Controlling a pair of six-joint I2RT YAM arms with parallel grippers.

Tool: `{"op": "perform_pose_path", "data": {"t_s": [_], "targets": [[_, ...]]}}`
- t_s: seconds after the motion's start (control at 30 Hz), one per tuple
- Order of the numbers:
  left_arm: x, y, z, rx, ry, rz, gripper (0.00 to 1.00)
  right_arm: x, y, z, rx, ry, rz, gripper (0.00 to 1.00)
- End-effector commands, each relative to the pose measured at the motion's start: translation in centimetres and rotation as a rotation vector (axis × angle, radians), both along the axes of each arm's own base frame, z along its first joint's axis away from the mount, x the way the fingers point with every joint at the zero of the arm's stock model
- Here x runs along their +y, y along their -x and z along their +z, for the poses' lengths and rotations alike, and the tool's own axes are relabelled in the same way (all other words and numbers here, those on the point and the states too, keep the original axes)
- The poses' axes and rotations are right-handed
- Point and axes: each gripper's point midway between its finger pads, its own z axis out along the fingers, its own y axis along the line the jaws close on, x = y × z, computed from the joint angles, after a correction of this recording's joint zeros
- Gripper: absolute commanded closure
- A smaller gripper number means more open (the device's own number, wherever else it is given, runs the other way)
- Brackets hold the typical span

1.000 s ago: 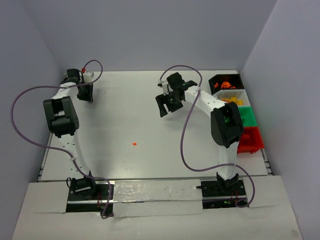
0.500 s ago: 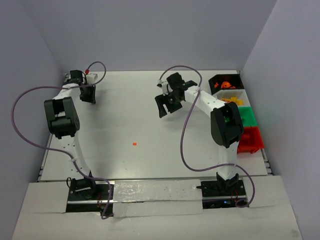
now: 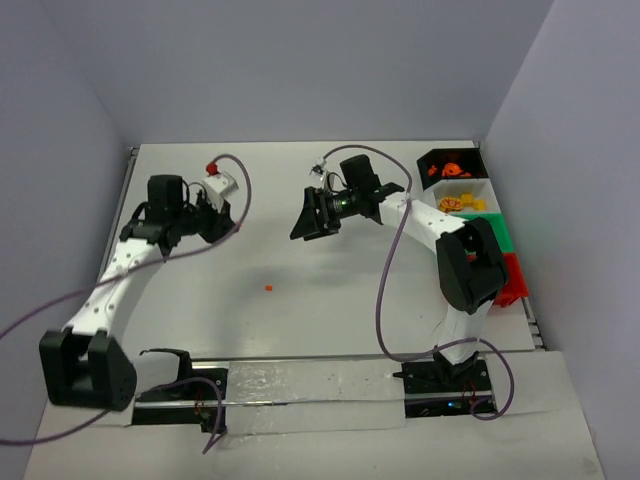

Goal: Sort the legos into containers by color

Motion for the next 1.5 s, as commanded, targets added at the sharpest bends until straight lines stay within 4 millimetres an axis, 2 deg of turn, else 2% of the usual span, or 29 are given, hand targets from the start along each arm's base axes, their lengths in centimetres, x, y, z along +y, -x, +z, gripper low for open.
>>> {"op": "perform_pose_path", "data": {"t_s": [0.0, 0.03, 0.13, 0.27, 0.4, 0.57, 0.83, 0.97, 1.23, 1.4, 1.47], "targets": [[-3.8, 3.8, 3.0, -0.178, 0.035, -0.163, 1.0, 2.8, 1.1, 10.0, -0.039, -0.316, 0.089, 0.23], [-4.6, 4.8, 3.7, -0.223, 0.022, -0.182, 1.0, 3.2, 1.3, 11.0, -0.035, -0.349, 0.096, 0.24], [-5.5, 5.8, 5.1, -0.27, 0.019, -0.198, 1.0, 4.2, 2.6, 11.5, -0.024, -0.358, 0.135, 0.28], [-6.5, 6.5, 6.1, -0.286, 0.028, -0.227, 1.0, 5.5, 4.6, 10.6, -0.013, -0.339, 0.189, 0.31], [-7.3, 7.0, 6.0, -0.3, 0.014, -0.257, 1.0, 6.4, 5.9, 10.7, -0.003, -0.356, 0.238, 0.34], [-8.0, 7.6, 5.9, -0.3, 0.01, -0.29, 1.0, 6.8, 5.9, 11.2, -0.003, -0.369, 0.251, 0.37], [-9.0, 8.1, 6.8, -0.317, 0.018, -0.314, 1.0, 7.4, 5.6, 9.6, -0.001, -0.319, 0.242, 0.46], [-9.3, 8.3, 6.9, -0.316, 0.019, -0.324, 1.0, 7.5, 5.6, 9.5, -0.006, -0.316, 0.242, 0.5], [-9.7, 8.4, 7.2, -0.32, 0.025, -0.333, 1.0, 7.2, 5.5, 9.0, -0.032, -0.292, 0.236, 0.66], [-9.7, 8.2, 7.6, -0.324, 0.034, -0.322, 1.0, 7.1, 5.8, 8.3, -0.048, -0.261, 0.244, 0.83], [-9.7, 8.2, 7.6, -0.322, 0.034, -0.318, 0.94, 7.0, 5.8, 8.1, -0.061, -0.244, 0.244, 0.91]]}}
